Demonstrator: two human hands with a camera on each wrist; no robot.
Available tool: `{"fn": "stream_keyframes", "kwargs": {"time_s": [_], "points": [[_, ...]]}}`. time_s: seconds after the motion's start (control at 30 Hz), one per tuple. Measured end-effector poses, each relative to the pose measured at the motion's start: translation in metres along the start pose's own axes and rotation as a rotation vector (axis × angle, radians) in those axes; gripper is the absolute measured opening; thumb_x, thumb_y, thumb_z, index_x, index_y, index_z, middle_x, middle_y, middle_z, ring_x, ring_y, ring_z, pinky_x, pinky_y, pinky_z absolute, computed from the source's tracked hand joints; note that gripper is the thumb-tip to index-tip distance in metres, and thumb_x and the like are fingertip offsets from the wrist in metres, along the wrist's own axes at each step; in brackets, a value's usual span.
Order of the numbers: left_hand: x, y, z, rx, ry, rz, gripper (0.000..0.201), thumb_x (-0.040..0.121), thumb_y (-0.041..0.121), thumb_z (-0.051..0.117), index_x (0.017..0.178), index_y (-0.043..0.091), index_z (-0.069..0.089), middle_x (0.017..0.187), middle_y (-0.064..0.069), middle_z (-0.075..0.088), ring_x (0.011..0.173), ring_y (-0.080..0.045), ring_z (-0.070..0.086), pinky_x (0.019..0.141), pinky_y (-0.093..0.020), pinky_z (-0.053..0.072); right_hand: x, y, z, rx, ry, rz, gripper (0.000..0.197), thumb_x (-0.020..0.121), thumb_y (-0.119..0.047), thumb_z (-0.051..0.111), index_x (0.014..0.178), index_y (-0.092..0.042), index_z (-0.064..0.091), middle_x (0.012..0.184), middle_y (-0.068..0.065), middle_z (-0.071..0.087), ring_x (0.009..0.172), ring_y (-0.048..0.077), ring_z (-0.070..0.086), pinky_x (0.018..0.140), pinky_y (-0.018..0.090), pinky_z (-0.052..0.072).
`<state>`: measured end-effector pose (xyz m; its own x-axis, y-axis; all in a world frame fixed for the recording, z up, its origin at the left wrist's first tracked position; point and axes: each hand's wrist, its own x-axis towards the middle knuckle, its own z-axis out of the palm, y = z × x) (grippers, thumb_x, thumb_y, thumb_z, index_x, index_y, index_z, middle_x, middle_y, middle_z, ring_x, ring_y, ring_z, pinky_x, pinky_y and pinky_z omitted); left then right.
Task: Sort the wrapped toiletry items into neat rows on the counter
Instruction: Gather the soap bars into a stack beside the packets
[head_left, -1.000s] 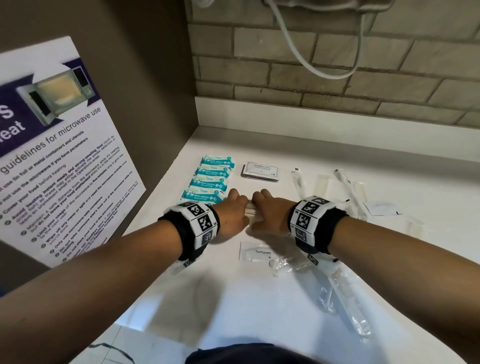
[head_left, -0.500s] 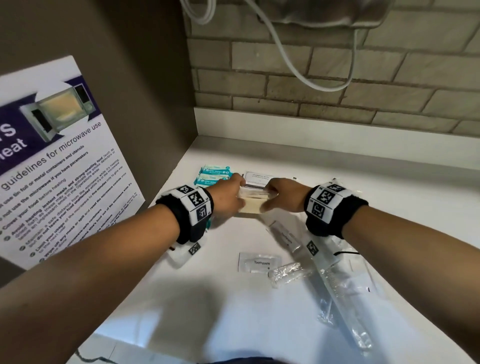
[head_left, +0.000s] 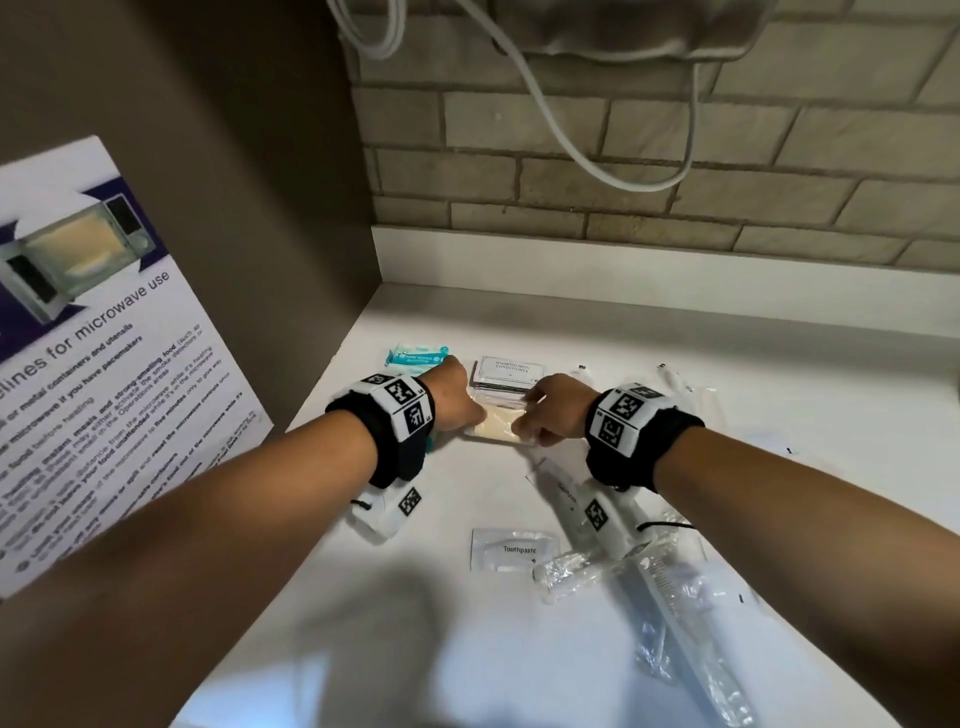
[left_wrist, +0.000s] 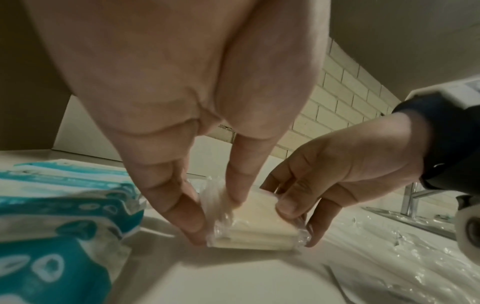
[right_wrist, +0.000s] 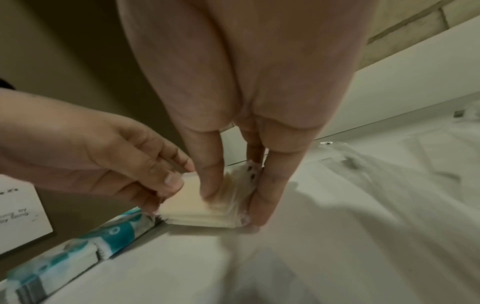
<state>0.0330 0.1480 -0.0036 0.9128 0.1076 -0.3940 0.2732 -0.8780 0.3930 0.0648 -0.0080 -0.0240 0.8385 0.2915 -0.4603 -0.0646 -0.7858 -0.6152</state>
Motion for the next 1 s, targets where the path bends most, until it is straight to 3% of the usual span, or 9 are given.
{"fn": "stream_keyframes", "kwargs": {"time_s": [0.17,0.33,0.4,0.53,0.63,0.73,0.8,0.9,1.0], "points": [[0.005,0.007,0.0,0.048,0.013,0.022,0.047,0.086,0.022,0.067,0.128,0.007,0.051,0.101,-0.005,0.061,0.09,-0.021,0.057,0.072,-0.025,0.042,0.002,0.002,0.001,0.056,0.014,0.021,0.024,0.08,-0.002,0.069,0.062,-0.013,0.057,0.051,0.0,0.062,0.05,0.014,0.057,0.061,0.026,0.056],[0.015,0.006,0.0,0.054,0.006,0.014,0.028,0.084,0.024,0.069,0.104,0.005,0.063,0.091,-0.005,0.068,0.086,-0.021,0.064,0.072,-0.026,0.046,0.003,-0.001,-0.003,0.024,0.018,0.066,0.016,0.077,-0.007,0.069,0.062,-0.011,0.064,0.056,0.003,0.063,0.043,0.008,0.058,0.063,0.02,0.056],[0.016,0.007,0.001,0.064,0.013,0.018,0.022,0.085,0.023,0.069,0.098,0.006,0.063,0.087,-0.004,0.067,0.082,-0.02,0.062,0.07,-0.025,0.045,0.002,-0.003,-0.003,0.005,0.043,0.075,0.015,0.074,-0.007,0.068,0.061,-0.011,0.062,0.055,0.004,0.062,0.043,0.01,0.058,0.066,0.023,0.057],[0.016,0.008,0.003,0.105,0.031,0.011,0.021,0.084,0.022,0.068,0.099,0.009,0.06,0.088,-0.005,0.062,0.084,-0.023,0.059,0.069,-0.026,0.042,0.001,-0.006,0.001,-0.02,0.115,0.075,0.005,0.066,-0.008,0.069,0.067,-0.009,0.064,0.066,0.009,0.065,0.061,0.022,0.062,0.079,0.039,0.061],[0.016,0.008,0.004,0.14,0.047,0.01,0.02,0.084,0.02,0.066,0.098,0.011,0.057,0.09,-0.006,0.06,0.088,-0.024,0.059,0.07,-0.027,0.042,0.001,-0.007,0.004,-0.056,0.171,0.074,0.032,0.059,-0.013,0.07,0.09,-0.005,0.069,0.073,0.01,0.074,0.065,0.025,0.07,0.072,0.043,0.062],[0.017,0.008,0.003,0.138,0.058,0.015,0.019,0.083,0.02,0.066,0.096,0.011,0.056,0.091,-0.006,0.061,0.087,-0.024,0.059,0.069,-0.027,0.043,0.002,-0.007,0.003,-0.056,0.174,0.086,0.049,0.055,-0.02,0.073,0.1,-0.005,0.063,0.075,0.01,0.075,0.074,0.025,0.075,0.071,0.041,0.063],[0.018,0.008,0.003,0.123,0.051,0.009,0.023,0.082,0.021,0.066,0.1,0.01,0.057,0.096,-0.006,0.065,0.09,-0.024,0.062,0.069,-0.028,0.044,0.0,-0.007,0.001,-0.066,0.17,0.093,0.053,0.052,-0.026,0.074,0.1,-0.005,0.064,0.073,0.008,0.075,0.072,0.025,0.075,0.07,0.041,0.063],[0.017,0.006,0.003,0.111,0.06,0.006,0.043,0.083,0.023,0.067,0.12,0.009,0.05,0.114,-0.008,0.063,0.099,-0.025,0.06,0.073,-0.029,0.044,-0.007,-0.008,-0.001,-0.095,0.211,0.097,0.054,0.053,-0.033,0.077,0.098,-0.006,0.063,0.076,0.008,0.073,0.058,0.022,0.067,0.063,0.032,0.062],[0.012,0.004,0.0,0.067,0.106,0.021,0.053,0.085,0.028,0.067,0.129,0.007,0.045,0.122,-0.01,0.06,0.109,-0.027,0.059,0.079,-0.028,0.044,-0.015,-0.006,-0.006,-0.102,0.225,0.078,0.038,0.065,-0.035,0.08,0.082,-0.013,0.054,0.065,0.002,0.065,0.049,0.017,0.057,0.052,0.025,0.051]]}}
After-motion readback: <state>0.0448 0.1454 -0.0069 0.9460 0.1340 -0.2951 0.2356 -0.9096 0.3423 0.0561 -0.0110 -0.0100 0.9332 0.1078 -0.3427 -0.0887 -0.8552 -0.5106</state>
